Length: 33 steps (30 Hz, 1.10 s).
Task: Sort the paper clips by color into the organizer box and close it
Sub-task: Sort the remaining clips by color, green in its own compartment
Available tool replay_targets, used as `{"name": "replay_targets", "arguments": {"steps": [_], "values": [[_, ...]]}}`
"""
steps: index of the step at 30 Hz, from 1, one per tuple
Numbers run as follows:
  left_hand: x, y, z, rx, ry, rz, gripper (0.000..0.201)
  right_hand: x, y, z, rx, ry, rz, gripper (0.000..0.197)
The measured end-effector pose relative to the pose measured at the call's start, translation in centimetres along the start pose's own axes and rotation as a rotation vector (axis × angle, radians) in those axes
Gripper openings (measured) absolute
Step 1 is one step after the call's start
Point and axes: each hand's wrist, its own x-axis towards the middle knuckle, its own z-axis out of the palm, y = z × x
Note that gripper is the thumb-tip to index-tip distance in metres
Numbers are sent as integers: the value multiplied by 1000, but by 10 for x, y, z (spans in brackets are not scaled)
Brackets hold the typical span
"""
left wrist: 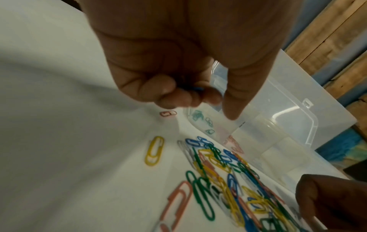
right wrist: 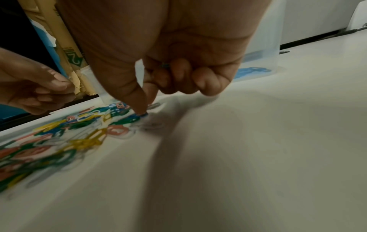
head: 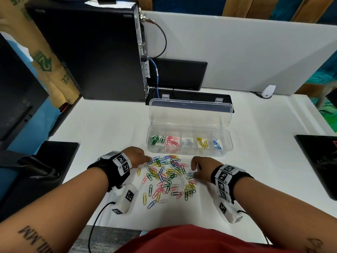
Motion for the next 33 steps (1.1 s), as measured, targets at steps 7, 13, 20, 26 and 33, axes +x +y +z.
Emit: {"name": "replay_targets", "arguments": {"steps": [7, 13, 20, 26, 33], "values": [[4, -11, 4, -148, 26, 67, 20, -1, -8, -1, -87, -22, -83, 10], [5, -9, 1, 212, 101, 143, 6, 0, -11, -3, -116, -6, -84, 11], [9, 1, 8, 249, 86, 161, 18, -3, -7, -3, -104, -16, -2, 26], [10, 8, 12, 215, 89, 150, 28, -6, 0, 1, -60, -27, 24, 41], [12, 10, 14, 203, 44, 129, 25, -6, -3, -2, -40, 41, -33, 19]]}}
